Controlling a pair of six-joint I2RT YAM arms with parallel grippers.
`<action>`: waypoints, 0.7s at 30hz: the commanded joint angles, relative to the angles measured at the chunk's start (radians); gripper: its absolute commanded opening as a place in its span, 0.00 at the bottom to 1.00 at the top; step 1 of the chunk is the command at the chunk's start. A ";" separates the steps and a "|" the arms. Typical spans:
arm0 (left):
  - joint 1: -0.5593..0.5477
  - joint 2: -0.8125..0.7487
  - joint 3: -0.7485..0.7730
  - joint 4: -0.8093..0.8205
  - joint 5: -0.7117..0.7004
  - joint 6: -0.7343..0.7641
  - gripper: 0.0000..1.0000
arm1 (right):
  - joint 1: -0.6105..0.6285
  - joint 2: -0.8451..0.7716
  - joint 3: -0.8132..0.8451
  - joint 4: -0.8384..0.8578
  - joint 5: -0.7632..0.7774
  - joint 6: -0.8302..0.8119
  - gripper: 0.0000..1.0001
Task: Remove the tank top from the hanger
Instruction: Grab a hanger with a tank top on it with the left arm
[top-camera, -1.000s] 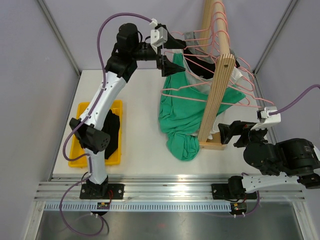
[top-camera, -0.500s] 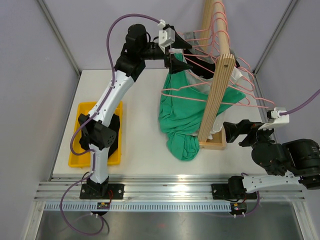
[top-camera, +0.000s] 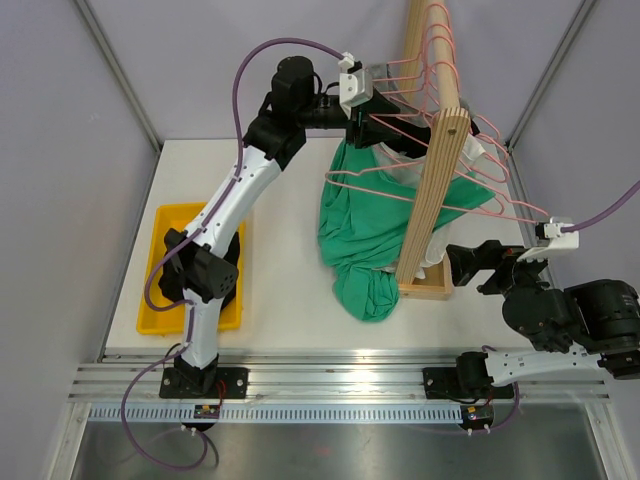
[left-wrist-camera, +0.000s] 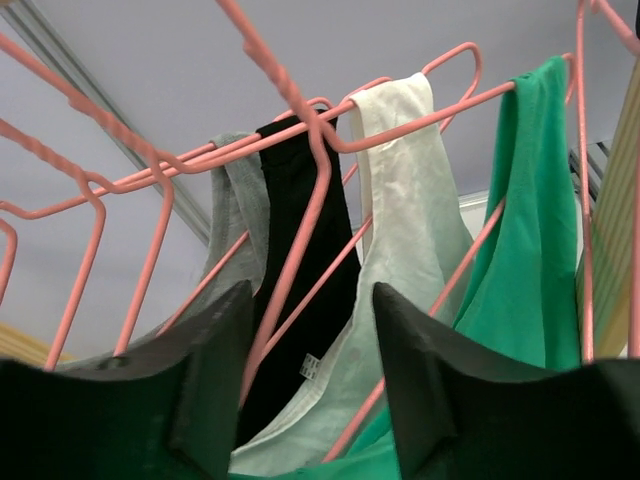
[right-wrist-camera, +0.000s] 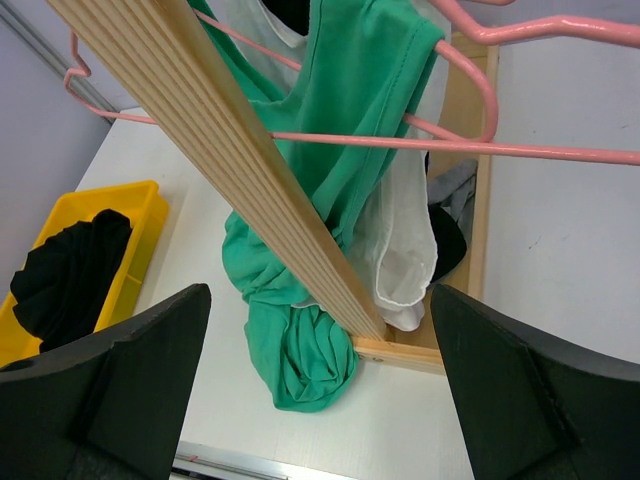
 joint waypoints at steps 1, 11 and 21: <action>-0.002 0.001 0.033 -0.012 -0.020 0.027 0.50 | 0.007 -0.011 -0.013 -0.217 0.041 0.065 1.00; -0.026 -0.034 -0.002 -0.021 -0.038 0.039 0.09 | 0.007 -0.037 -0.031 -0.227 0.041 0.084 0.99; -0.048 -0.155 -0.119 -0.024 -0.138 -0.019 0.11 | 0.008 -0.043 -0.034 -0.216 0.038 0.063 0.99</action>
